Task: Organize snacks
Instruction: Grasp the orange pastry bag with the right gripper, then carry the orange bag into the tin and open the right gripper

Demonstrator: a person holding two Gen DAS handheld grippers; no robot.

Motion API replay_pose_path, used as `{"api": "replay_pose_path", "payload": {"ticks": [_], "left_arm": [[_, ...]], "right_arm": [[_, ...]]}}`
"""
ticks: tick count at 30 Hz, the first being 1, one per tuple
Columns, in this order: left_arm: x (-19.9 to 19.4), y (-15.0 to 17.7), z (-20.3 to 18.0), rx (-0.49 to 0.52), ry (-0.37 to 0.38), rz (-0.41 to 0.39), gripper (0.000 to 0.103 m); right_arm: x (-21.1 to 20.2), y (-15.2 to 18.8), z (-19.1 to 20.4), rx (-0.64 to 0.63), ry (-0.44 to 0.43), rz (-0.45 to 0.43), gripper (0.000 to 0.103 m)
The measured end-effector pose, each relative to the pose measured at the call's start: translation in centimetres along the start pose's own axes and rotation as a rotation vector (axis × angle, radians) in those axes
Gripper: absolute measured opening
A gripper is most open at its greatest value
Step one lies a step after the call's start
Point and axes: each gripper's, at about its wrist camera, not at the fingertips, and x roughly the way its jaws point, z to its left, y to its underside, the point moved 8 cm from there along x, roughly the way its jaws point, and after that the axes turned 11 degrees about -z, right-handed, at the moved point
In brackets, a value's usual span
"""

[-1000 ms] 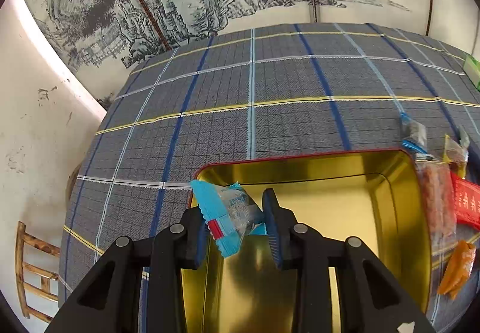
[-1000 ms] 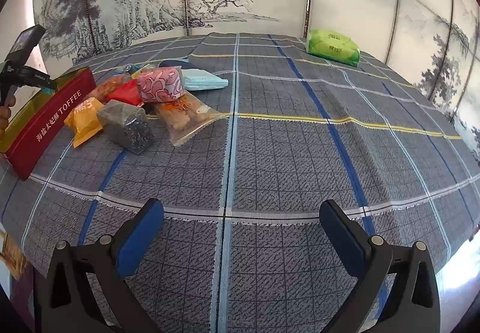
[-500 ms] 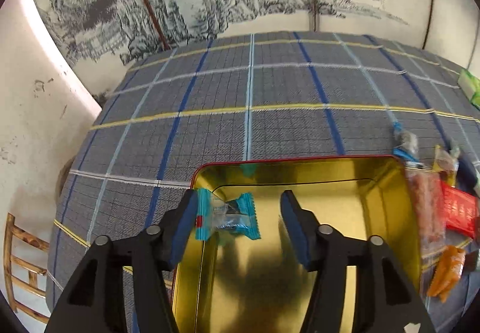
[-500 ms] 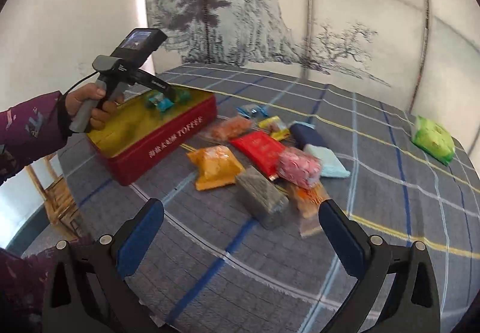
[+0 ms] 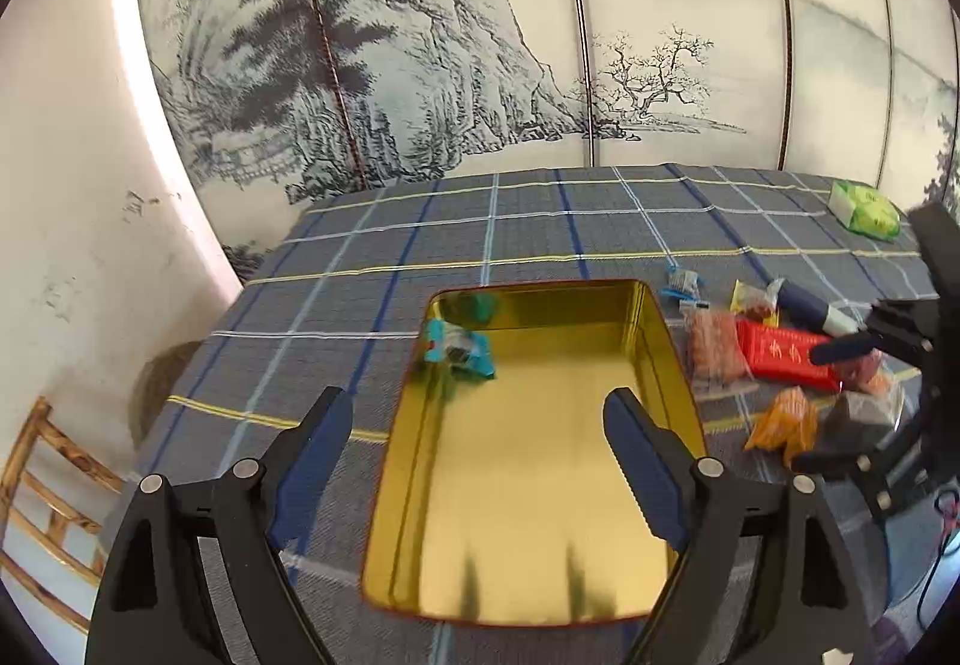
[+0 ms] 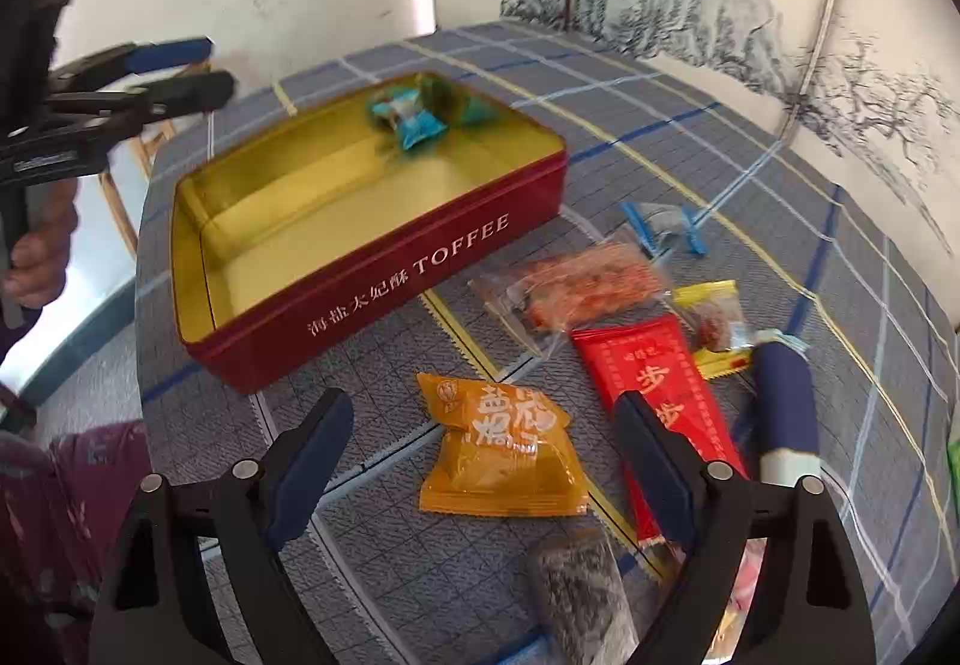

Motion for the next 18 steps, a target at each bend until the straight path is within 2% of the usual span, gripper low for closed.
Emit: {"api": "replay_pose_path", "payload": {"ticks": [5, 9, 11, 12, 13, 16, 18], "left_arm": [[-2.2, 0.5, 0.9, -0.001, -0.008, -0.015, 0.085], [-2.8, 1.3, 1.5, -0.029, -0.008, -0.003, 0.087], [-2.9, 1.7, 1.7, -0.043, -0.003, 0.008, 0.087], [-2.9, 1.8, 1.7, -0.049, -0.002, 0.01, 0.087], [-3.0, 1.9, 1.8, -0.054, -0.004, 0.011, 0.087], [-3.3, 2.3, 2.2, -0.083, -0.002, 0.009, 0.087], [-3.5, 2.4, 2.4, -0.099, 0.0, 0.006, 0.087]], "right_arm": [[2.0, 0.7, -0.5, -0.011, -0.028, 0.079, 0.076], [3.7, 1.6, -1.0, 0.009, -0.025, 0.16, 0.06], [3.7, 1.7, -1.1, 0.038, -0.034, 0.174, 0.057], [3.5, 1.6, -1.1, 0.048, -0.028, 0.177, 0.049], [3.3, 1.5, -1.1, 0.06, -0.023, 0.172, 0.048], [1.7, 0.6, -1.4, 0.094, 0.011, 0.121, 0.047], [-0.1, -0.9, -0.9, 0.11, 0.001, 0.059, 0.047]]}}
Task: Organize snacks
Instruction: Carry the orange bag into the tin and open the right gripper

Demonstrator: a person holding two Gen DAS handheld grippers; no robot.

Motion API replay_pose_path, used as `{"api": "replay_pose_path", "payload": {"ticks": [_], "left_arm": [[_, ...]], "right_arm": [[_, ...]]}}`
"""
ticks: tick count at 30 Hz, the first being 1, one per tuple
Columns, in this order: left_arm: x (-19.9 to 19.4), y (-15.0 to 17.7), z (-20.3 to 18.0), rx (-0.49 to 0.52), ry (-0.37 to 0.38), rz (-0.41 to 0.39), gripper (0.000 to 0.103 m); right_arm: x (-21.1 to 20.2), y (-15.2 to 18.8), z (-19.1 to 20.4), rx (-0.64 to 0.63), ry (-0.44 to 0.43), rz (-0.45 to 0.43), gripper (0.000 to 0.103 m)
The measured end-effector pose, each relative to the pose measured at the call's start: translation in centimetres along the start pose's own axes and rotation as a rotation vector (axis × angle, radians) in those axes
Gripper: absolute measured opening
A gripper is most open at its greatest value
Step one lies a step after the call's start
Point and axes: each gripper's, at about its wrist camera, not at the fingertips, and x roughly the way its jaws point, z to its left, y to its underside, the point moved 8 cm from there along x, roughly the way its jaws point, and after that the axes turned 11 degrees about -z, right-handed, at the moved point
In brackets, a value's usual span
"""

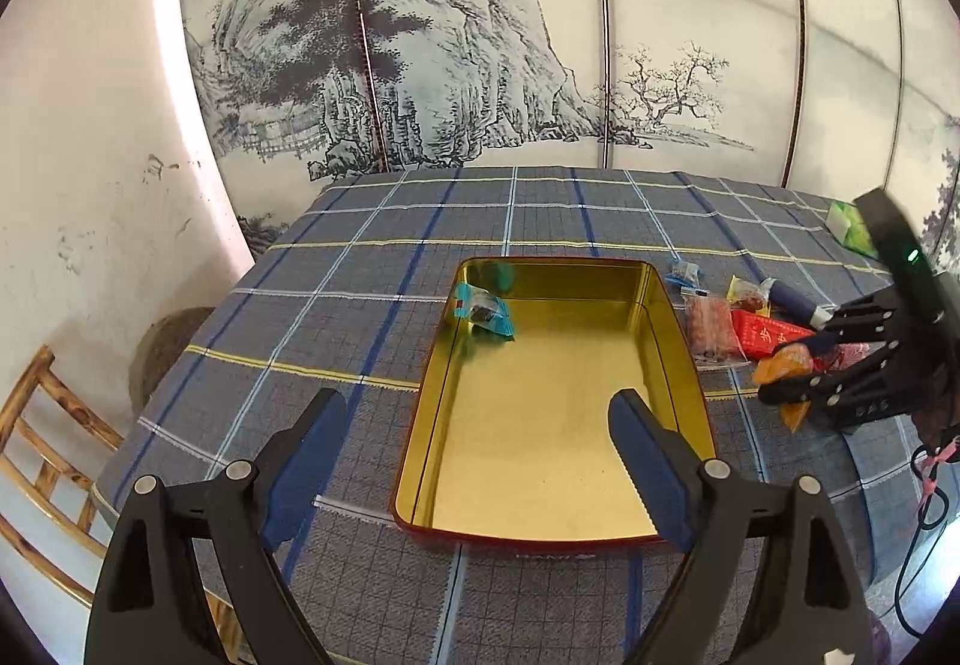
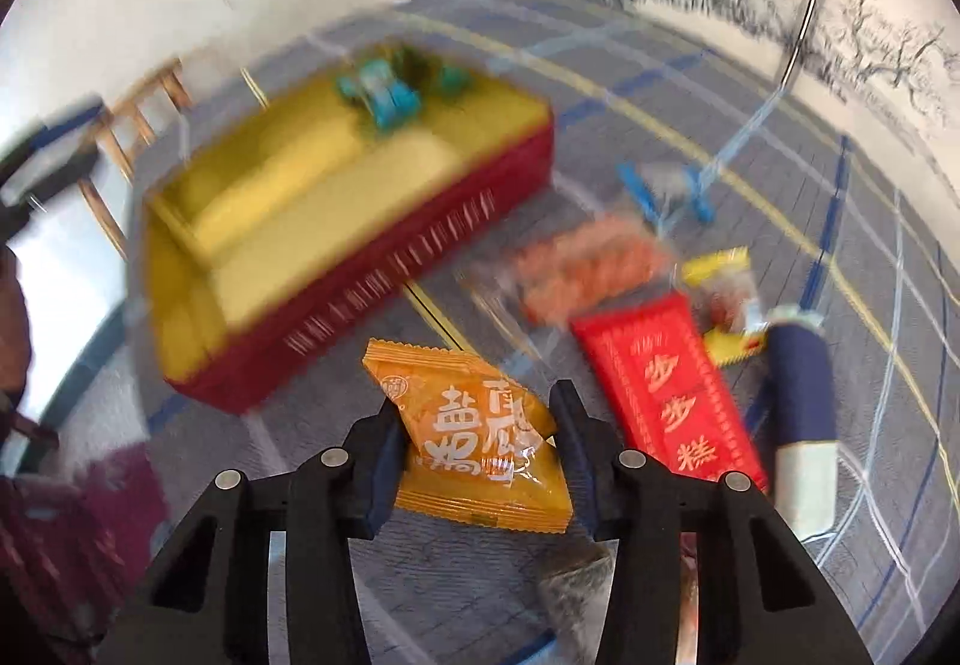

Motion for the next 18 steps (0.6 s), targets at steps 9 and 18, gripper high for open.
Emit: {"api": "replay_pose_path", "payload": {"ticks": [9, 18], "left_arm": [[-0.5, 0.6, 0.9, -0.032, -0.016, -0.004, 0.087], [0.3, 1.4, 2.7, -0.046, -0.043, 0.042, 0.088]], "right_arm": [[-0.9, -9.0, 4.0, 0.04, -0.065, -0.154, 0.047], [7.4, -13.4, 4.3, 0.123, -0.046, -0.082, 0.047]]}}
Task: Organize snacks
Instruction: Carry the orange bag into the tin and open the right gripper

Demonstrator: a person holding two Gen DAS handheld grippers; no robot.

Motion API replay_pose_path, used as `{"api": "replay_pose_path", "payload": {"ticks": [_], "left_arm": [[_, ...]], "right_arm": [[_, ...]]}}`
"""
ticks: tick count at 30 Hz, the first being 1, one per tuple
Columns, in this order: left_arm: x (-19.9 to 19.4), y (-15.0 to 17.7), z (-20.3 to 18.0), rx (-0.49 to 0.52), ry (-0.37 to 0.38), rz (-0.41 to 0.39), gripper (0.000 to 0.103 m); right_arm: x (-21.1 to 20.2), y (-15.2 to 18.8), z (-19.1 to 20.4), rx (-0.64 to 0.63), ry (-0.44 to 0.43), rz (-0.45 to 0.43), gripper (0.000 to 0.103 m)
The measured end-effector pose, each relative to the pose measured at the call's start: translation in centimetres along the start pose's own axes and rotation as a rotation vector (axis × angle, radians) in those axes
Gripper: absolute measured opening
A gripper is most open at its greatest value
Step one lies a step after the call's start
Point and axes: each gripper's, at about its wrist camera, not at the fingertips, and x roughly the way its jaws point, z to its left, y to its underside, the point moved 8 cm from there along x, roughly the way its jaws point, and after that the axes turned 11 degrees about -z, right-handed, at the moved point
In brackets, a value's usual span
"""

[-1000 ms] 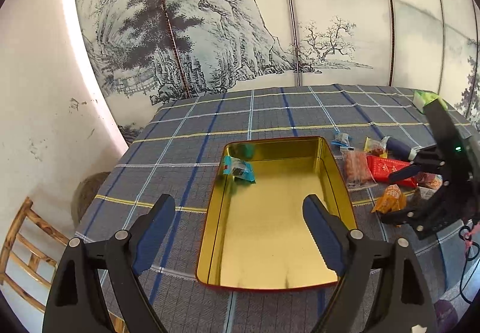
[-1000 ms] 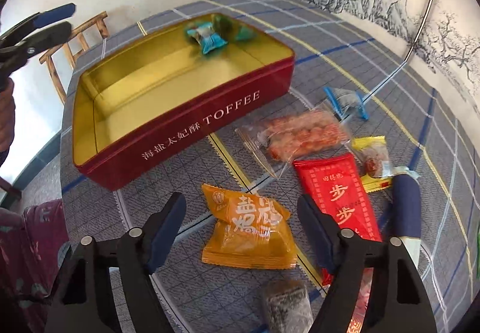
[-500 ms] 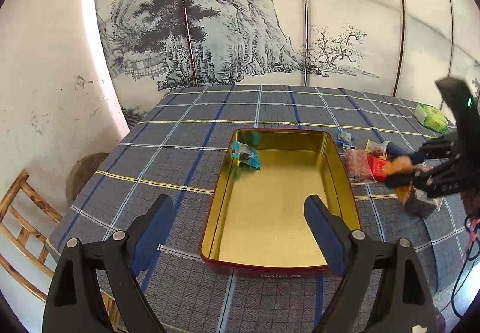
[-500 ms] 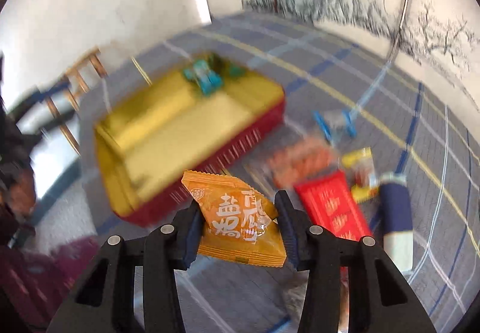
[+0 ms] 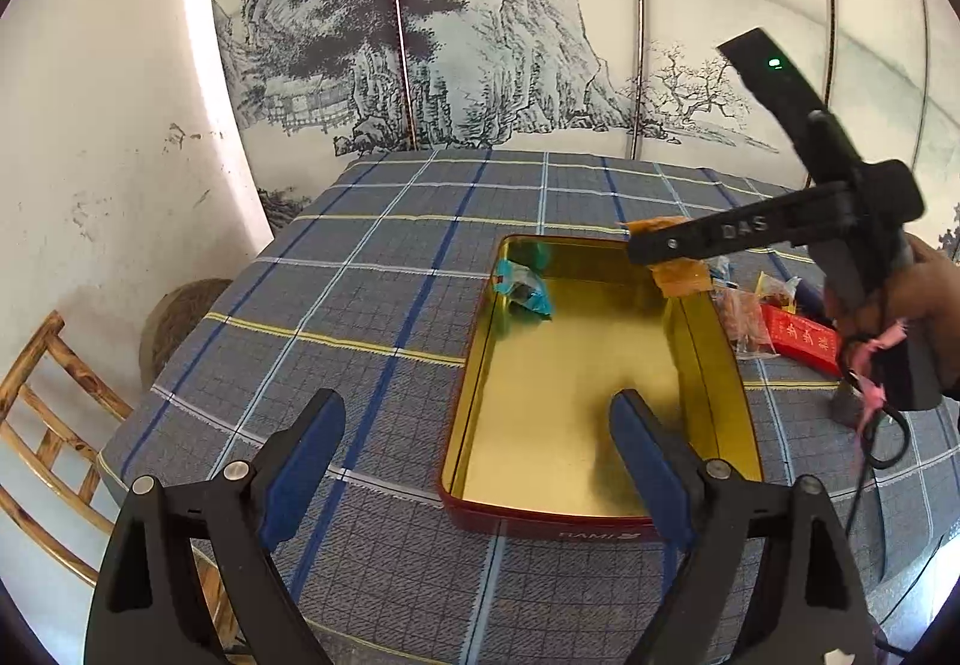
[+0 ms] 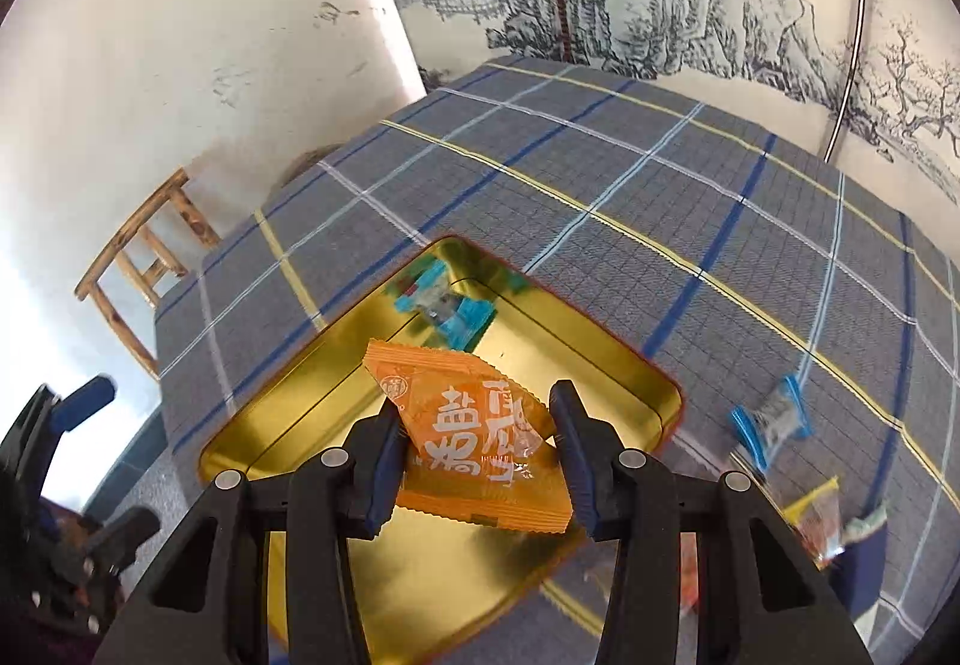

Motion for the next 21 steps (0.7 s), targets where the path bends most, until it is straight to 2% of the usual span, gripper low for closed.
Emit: {"api": "replay_pose_path", "payload": {"ticks": [7, 21], "left_arm": [[1.3, 0.9, 1.8, -0.012, -0.036, 0.04, 0.088], [2.6, 2.0, 3.8, -0.029, -0.07, 0.077, 0.088]], "right_arm": [[4.5, -0.9, -1.5, 0.053, 0.043, 0.041, 0.047], [7.7, -0.2, -2.6, 0.099, 0.095, 0.098, 0.047]]}}
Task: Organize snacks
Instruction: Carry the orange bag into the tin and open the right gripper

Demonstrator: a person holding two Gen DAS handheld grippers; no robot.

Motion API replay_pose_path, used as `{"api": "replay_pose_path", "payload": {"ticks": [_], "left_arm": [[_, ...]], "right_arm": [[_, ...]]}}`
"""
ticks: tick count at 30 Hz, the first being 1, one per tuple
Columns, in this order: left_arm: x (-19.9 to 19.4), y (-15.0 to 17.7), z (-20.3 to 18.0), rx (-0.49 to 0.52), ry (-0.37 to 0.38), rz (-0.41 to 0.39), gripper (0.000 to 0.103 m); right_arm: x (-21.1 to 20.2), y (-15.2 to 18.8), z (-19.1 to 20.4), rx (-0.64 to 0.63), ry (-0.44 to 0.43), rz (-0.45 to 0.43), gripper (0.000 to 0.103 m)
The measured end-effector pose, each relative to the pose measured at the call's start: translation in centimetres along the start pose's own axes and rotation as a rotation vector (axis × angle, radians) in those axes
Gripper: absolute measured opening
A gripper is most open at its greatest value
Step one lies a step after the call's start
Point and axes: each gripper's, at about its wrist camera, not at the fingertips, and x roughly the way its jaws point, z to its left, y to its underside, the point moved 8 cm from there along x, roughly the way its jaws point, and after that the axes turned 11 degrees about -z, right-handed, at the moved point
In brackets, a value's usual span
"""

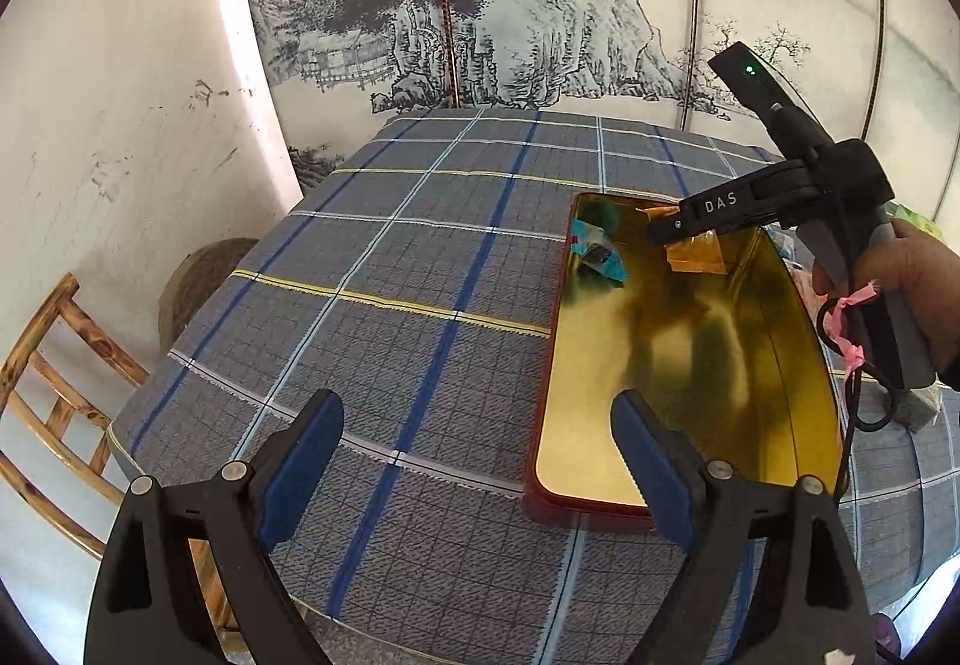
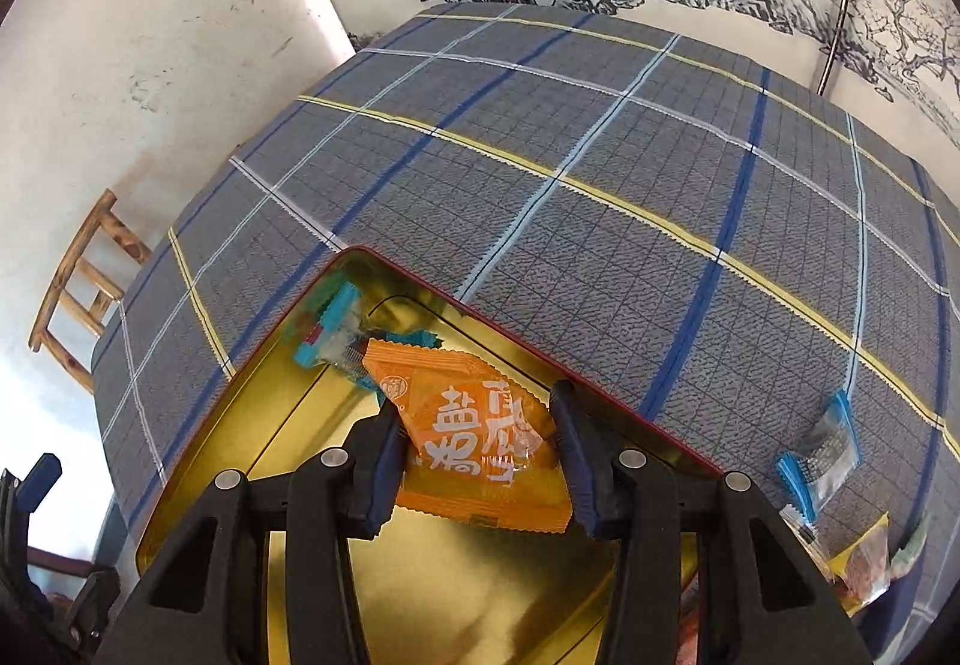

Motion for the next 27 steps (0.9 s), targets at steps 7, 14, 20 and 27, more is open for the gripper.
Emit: {"api": "replay_pose_path", "payload": {"ticks": [7, 14, 20, 27], "left_arm": [[0.2, 0.2, 0.4, 0.004, -0.014, 0.005, 0.09], [0.4, 0.3, 0.3, 0.01, -0.022, 0.008, 0.091], [0.6, 0.5, 0.5, 0.01, -0.027, 0.011, 0.091], [0.8, 1.0, 0.7, 0.013, -0.032, 0.016, 0.092]], "right_arm": [[0.7, 0.1, 0.4, 0.006, 0.01, 0.012, 0.047], [1.2, -0.1, 0.9, 0.009, 0.011, 0.013, 0.047], [1.7, 0.1, 1.2, 0.011, 0.01, 0.015, 0.047], [1.9, 0.0, 1.4, 0.02, 0.006, 0.004, 0.05]]}}
